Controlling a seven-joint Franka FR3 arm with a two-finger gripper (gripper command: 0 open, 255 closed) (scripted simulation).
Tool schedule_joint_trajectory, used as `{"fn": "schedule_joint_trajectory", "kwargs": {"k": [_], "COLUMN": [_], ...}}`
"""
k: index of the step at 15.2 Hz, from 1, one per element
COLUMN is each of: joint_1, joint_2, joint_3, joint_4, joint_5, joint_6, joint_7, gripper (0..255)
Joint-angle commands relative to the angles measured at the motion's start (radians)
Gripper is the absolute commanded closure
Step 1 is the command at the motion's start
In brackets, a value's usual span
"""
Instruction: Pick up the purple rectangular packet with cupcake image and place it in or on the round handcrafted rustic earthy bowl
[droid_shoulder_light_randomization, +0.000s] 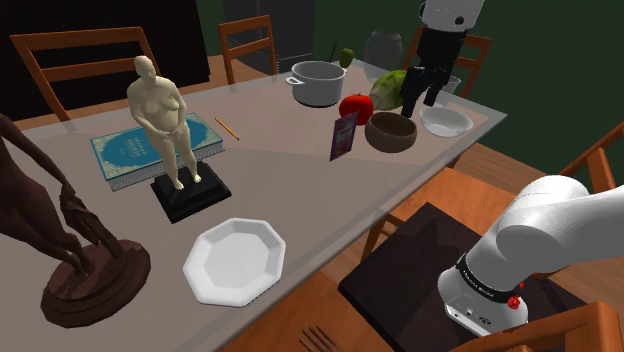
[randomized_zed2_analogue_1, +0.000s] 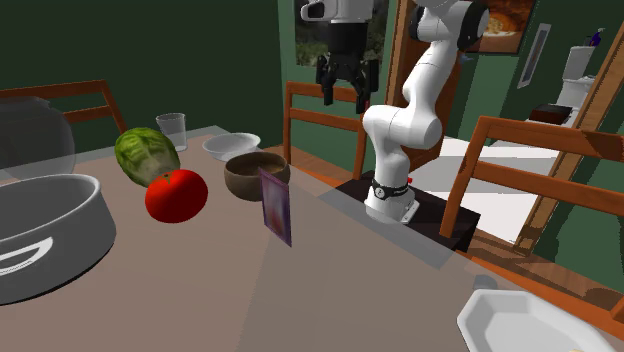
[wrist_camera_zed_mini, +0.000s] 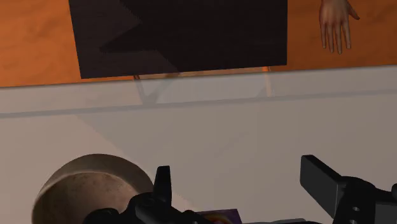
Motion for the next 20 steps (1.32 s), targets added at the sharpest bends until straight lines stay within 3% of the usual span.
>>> {"fn": "schedule_joint_trajectory", "kwargs": {"k": [1, 9, 18, 20], "joint_1": [0.0, 0.166, 0.334, 0.341], "joint_2": [0.0, 0.251, 0.552, 0.571], "joint_3": [0.0, -0.19, -0.284, -0.284], "joint_4": [0.0, 0.07, 0.229, 0.227], "joint_5": [0.0, -0.115, -0.102, -0.098], "joint_6": [0.0, 0.192, 0.347, 0.368], "joint_7": [0.0, -0.683, -1.406, -1.453], "gripper": [0, 0, 0, 0]}}
